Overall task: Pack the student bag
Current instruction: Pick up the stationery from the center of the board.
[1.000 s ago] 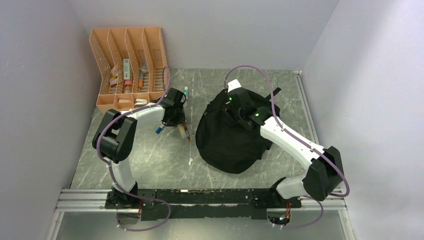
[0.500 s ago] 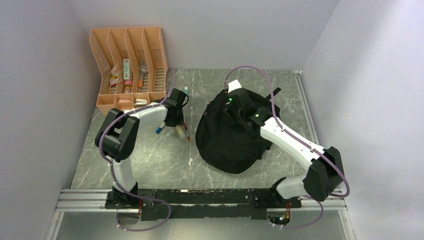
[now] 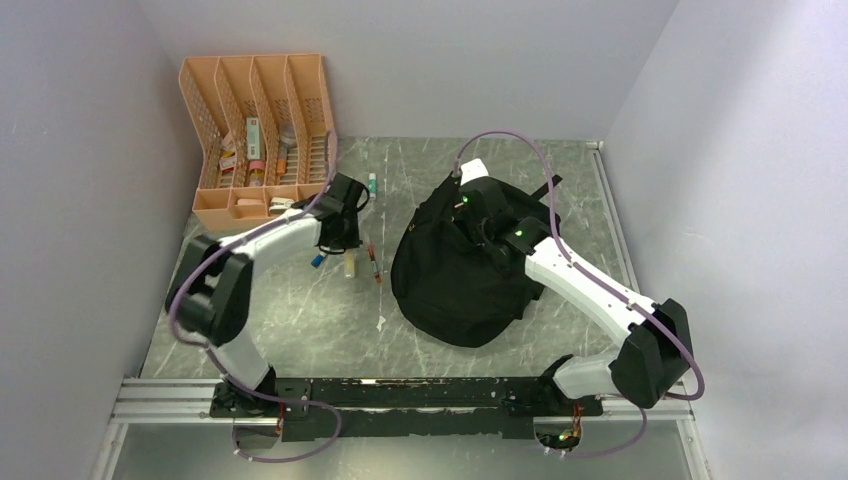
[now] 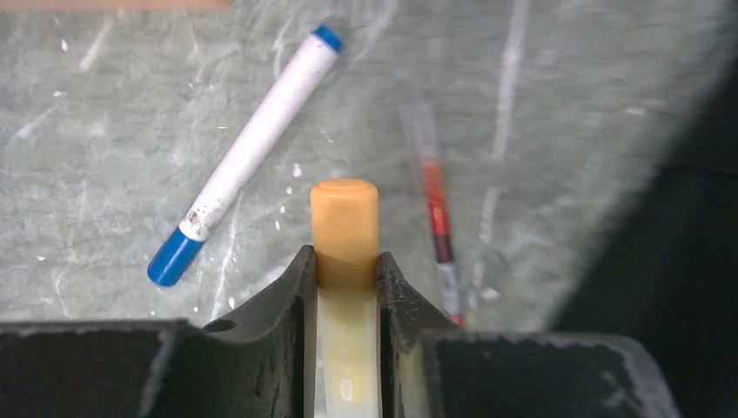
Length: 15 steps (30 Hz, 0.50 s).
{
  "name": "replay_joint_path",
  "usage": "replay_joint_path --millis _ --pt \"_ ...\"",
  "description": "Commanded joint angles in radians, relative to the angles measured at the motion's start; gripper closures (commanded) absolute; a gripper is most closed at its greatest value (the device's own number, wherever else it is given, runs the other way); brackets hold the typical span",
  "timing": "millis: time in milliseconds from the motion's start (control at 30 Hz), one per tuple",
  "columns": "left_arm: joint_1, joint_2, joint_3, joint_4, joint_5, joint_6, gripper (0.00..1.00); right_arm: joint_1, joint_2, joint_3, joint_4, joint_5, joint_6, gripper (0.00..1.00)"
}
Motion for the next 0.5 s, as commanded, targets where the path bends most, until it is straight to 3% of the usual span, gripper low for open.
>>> replay_joint_path --millis 0,133,233,467 --pt "-0.005 -0.211 -0.036 0.074 0.163 0.06 0.95 0.0 -0.041 0.004 0.046 -0.013 0.03 1.0" --pt "-0.005 -0.373 -0.108 0.254 0.367 0.033 0.95 -0.003 -0.049 0.0 0.048 0.002 0.03 1.0" --pt "-0.011 -0.404 -0.124 0.362 0.481 -0.043 0.95 -0.008 -0.058 -0.005 0.055 0.011 0.027 1.0" --pt "-0.147 -0.367 -0.153 0.653 0.476 -0.221 0.95 -0.025 -0.07 -0.01 0.06 0.0 0.03 1.0"
